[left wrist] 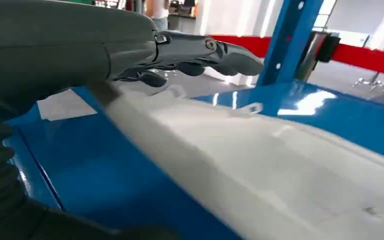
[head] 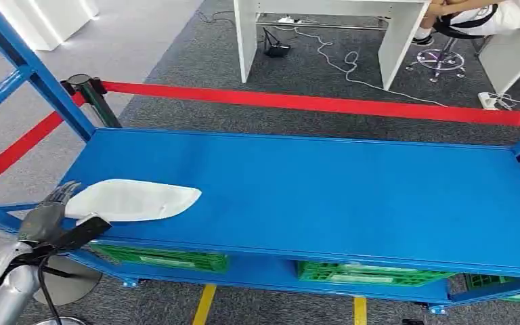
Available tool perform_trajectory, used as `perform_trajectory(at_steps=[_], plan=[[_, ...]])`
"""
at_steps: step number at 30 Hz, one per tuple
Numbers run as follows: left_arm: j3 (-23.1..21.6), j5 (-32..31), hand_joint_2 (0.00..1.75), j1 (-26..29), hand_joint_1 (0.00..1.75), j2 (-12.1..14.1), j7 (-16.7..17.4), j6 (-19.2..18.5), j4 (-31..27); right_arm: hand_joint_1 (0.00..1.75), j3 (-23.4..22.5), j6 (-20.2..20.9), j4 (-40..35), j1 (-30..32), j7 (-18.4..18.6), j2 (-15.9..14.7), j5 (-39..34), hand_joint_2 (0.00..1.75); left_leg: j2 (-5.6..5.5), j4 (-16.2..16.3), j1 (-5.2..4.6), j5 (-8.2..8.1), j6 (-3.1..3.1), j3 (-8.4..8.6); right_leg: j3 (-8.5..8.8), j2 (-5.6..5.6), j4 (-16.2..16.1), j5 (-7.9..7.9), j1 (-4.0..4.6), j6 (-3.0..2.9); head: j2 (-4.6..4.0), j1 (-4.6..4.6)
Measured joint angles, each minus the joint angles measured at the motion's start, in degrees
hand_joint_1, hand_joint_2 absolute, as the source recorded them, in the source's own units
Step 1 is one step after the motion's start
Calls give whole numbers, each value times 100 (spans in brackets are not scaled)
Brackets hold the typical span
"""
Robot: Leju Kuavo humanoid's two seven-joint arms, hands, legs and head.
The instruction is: Take the parts from the cabinet and place them on the table.
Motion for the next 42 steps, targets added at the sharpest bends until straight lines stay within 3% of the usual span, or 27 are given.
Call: perform_trajectory(at_steps=[3, 16, 21, 27, 34, 42], plan=[[15, 7, 175, -26, 175, 13, -190, 72, 194, 0, -18, 13, 0, -1, -40, -2, 46, 0, 0, 0, 0, 1, 0, 2, 1, 0, 0, 0, 0, 0, 0, -2], [94, 122, 175, -69, 175, -94, -197, 197, 476, 0, -87, 15, 0, -7, -55, 0, 87, 0, -1, 0, -2, 3, 3, 8, 5, -2, 0, 1, -2, 0, 0, 0], [107, 149, 175, -36, 175, -157, -367, 414, 509, 0, -94, 15, 0, -6, -55, 0, 111, 0, -1, 0, -2, 3, 4, 10, 4, -3, 0, 1, -2, 0, 0, 0], [262, 385, 175, 146, 175, -367, -962, 1152, 507, 0, -101, 15, 0, -5, -55, 0, 173, 0, 0, 0, -2, 3, 4, 9, -1, -1, 0, 1, -2, 0, 0, 0], [559, 1348, 175, 424, 175, -779, -2414, 2167, 55, 0, -127, 9, 2, -8, -103, 2, 299, 0, 0, 0, -3, 1, 6, 6, -5, 0, -1, 1, -3, 1, 0, -2], [680, 2072, 175, 689, 175, -1235, -3016, 2413, -972, 0, -136, -4, 2, -14, -149, 11, 369, 0, 0, 0, -3, 0, 8, 3, -5, -4, -2, 1, -3, 1, 0, -2]])
